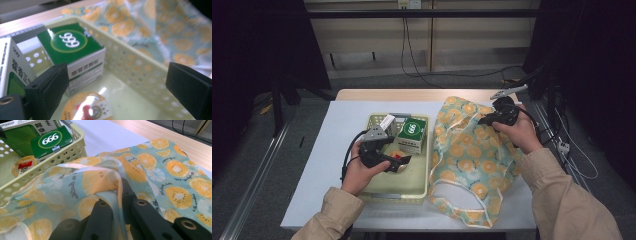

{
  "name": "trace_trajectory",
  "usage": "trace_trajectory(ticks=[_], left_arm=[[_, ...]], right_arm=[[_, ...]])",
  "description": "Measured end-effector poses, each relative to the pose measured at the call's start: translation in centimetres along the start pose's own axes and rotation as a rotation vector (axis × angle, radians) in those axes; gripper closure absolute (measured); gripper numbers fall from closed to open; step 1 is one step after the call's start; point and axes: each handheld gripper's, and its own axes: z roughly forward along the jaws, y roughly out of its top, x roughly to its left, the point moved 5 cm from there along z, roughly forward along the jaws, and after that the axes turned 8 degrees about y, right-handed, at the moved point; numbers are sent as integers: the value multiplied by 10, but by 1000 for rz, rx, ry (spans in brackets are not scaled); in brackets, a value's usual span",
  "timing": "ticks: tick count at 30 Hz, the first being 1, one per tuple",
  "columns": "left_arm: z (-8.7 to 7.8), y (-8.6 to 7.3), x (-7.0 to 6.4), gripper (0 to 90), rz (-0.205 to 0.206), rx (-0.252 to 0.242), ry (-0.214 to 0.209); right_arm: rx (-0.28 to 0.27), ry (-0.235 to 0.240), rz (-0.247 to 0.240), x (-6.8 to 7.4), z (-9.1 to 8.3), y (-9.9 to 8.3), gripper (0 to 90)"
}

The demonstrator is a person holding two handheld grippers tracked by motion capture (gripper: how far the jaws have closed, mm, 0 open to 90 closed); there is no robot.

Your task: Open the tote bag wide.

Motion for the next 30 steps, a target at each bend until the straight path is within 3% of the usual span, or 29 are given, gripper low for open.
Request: trace_trajectory(ticks=[6,9,16,19,24,30], left_arm=[[19,-10,1,59,40,127,31],[26,-14,3,62,53,161,52],[35,-22,8,64,47,201,80],[36,-26,10,79,36,211,66],[42,-33,9,96,52,254,78],[43,-34,10,105,63,257,82]], right_arm=[[4,0,0,1,0,0,891],[3,2,-1,2,-1,0,891],[0,11,0,1,1,-1,891],[8,12,-2,1,2,-3,891],[8,18,0,1,5,-4,891],[12,23,-5,0,7,-5,891]])
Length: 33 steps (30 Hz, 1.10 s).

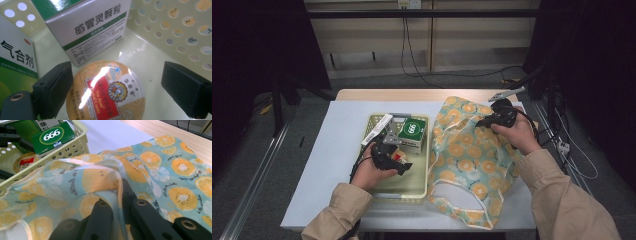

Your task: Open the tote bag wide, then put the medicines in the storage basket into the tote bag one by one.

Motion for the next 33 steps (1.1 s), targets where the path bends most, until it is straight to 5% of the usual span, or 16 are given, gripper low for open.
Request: trace_trajectory(ticks=[17,23,27,33], left_arm=[[2,3,3,133,3,-32,39],[8,-3,1,120,30,24,32],[13,-11,0,153,13,106,9],[11,-12,0,200,-6,111,4]], right_arm=[[0,2,-4,0,0,0,891],[-1,4,-6,1,0,1,891],[2,7,-5,2,1,0,891],[4,6,3,0,1,-4,891]])
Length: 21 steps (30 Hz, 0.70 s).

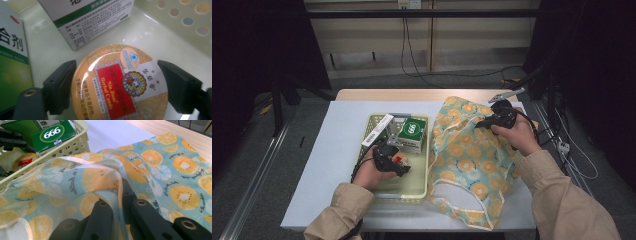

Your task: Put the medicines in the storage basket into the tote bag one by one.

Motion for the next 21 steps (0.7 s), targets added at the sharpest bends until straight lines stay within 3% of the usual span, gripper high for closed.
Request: trace_trajectory(ticks=[4,7,10,12,21], left_arm=[[-3,1,0,206,-33,10,-1],[-10,7,0,207,-77,-43,-20],[-18,12,2,207,-78,-64,-17],[-25,16,0,207,-103,-82,-24],[-56,49,-12,207,-103,-174,-61]], right_arm=[[-7,-3,15,-3,0,-3,892],[-4,-4,13,-3,-1,-4,891],[-11,-3,16,-3,-2,-2,892],[-15,0,20,-3,-2,-2,892],[-7,0,20,-1,0,-1,892]])
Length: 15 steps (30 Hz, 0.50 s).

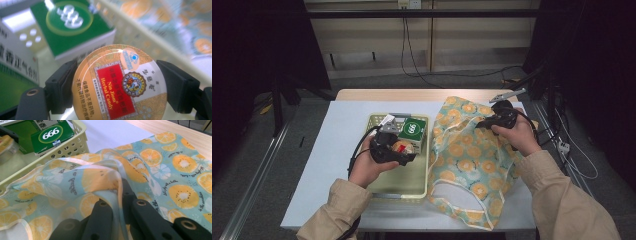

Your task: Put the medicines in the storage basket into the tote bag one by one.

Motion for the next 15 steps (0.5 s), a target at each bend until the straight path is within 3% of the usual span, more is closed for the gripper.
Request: trace_trajectory(ticks=[6,11,15], left_arm=[[-4,23,-19,207,25,-45,-42],[-2,37,-35,207,21,-73,-85],[2,45,-45,207,49,-75,-109]], right_arm=[[2,2,6,0,1,1,893],[8,6,0,3,2,4,893],[7,12,2,4,4,5,893]])
